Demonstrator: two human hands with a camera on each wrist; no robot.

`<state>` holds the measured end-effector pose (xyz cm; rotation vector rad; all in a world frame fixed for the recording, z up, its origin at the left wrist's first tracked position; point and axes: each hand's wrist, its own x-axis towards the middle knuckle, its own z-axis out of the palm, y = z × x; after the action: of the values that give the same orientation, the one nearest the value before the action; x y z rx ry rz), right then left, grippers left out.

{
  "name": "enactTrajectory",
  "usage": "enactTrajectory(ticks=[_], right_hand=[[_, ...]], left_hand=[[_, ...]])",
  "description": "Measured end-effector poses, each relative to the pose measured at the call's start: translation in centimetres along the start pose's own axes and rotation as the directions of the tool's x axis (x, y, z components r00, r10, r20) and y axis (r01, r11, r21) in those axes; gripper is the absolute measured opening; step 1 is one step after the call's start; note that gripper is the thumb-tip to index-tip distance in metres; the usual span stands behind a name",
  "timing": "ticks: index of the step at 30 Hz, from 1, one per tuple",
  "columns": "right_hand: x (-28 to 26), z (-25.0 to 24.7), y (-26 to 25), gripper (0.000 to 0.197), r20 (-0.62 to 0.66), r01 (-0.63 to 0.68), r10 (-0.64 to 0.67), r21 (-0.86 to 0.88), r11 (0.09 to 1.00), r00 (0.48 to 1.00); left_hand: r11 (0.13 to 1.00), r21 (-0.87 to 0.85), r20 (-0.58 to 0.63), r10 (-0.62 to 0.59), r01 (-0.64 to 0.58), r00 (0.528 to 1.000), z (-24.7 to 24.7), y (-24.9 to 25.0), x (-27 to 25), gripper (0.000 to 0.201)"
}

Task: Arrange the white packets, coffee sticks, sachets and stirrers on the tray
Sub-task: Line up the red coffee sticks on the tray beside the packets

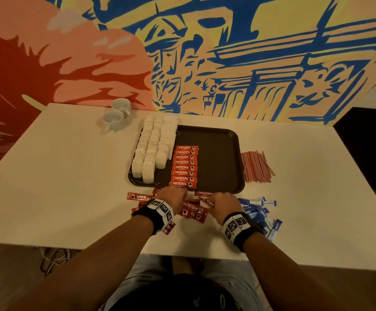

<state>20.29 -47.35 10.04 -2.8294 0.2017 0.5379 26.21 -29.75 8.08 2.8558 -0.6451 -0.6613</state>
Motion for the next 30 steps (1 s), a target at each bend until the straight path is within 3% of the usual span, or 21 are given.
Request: enactTrajectory(ticks=[3, 5, 8, 10, 12, 14, 15, 19, 23, 25, 27, 29, 30], right_hand=[[-0.1, -0.7, 0.4, 0.019, 0.004, 0.000, -0.001, 0.083, 0.997, 1.000], [-0.1, -1.2, 1.0, 0.019, -0.028, 0.006, 0.000, 0.229, 0.973, 1.000], [0.0, -2.0, 2.1, 0.026, -0.072, 0.009, 0.033, 0.514, 0.858, 0.997], [0.1, -2.2, 2.9, 0.027, -0.025, -0.047, 0.096, 0.734, 0.678, 0.995], [0.2, -2.3, 3.5, 0.023, 0.061, -0.136, 0.199, 0.912, 0.387, 0.978], [0.5, -2.0, 3.8, 0.024, 0.139, -0.174, 0.260, 0.978, 0.113, 0.955], [0.5, -1.9, 3.8, 0.026, 0.159, -0.171, 0.270, 0.985, 0.020, 0.950], [0.4, -2.3, 2.1, 0.033, 0.183, -0.149, 0.216, 0.975, -0.166, 0.959], [0.4, -2.6, -0.5, 0.037, 0.181, -0.139, 0.157, 0.960, -0.245, 0.971], [0.5, -2.7, -1.5, 0.036, 0.171, -0.129, 0.116, 0.944, -0.303, 0.978], [0.6, -3.0, -2.3, 0.052, 0.208, -0.151, 0.135, 0.927, -0.344, 0.969], [1.1, -2.7, -2.2, 0.067, 0.203, -0.150, 0.196, 0.955, -0.256, 0.959], [0.9, -2.7, -2.1, 0.064, 0.188, -0.150, 0.235, 0.974, -0.171, 0.954]], left_hand=[[1.000, -0.023, 0.026, 0.016, -0.016, 1.000, -0.1, -0.5, 0.0, 0.031], [0.999, -0.033, 0.032, 0.032, -0.031, 0.999, -0.2, -0.7, 0.1, 0.033], [0.993, -0.120, -0.014, 0.022, -0.024, 1.000, -0.7, -1.1, 0.1, 0.024], [0.978, -0.210, -0.079, -0.004, -0.013, 0.997, -1.3, -1.4, 0.0, 0.017], [0.955, -0.295, -0.133, -0.023, -0.018, 0.991, -2.1, -1.5, -0.1, 0.015], [0.906, -0.422, -0.172, -0.058, -0.021, 0.983, -3.0, -1.5, -0.1, 0.016], [0.850, -0.527, -0.186, -0.084, -0.027, 0.979, -3.7, -1.4, -0.1, 0.018], [0.575, -0.809, -0.237, -0.126, -0.124, 0.963, -6.4, -0.2, -0.5, 0.025], [0.475, -0.873, -0.162, -0.076, -0.107, 0.984, -7.3, 2.5, -1.1, 0.020], [0.506, -0.858, -0.145, -0.073, -0.089, 0.987, -6.6, 3.7, -0.8, 0.021], [0.573, -0.814, -0.166, -0.067, -0.098, 0.984, -6.0, 4.6, -0.8, 0.022], [0.626, -0.771, -0.173, -0.026, -0.119, 0.985, -5.5, 5.1, -0.8, 0.025], [0.651, -0.747, -0.165, 0.016, -0.136, 0.986, -5.2, 5.4, -0.8, 0.026]])
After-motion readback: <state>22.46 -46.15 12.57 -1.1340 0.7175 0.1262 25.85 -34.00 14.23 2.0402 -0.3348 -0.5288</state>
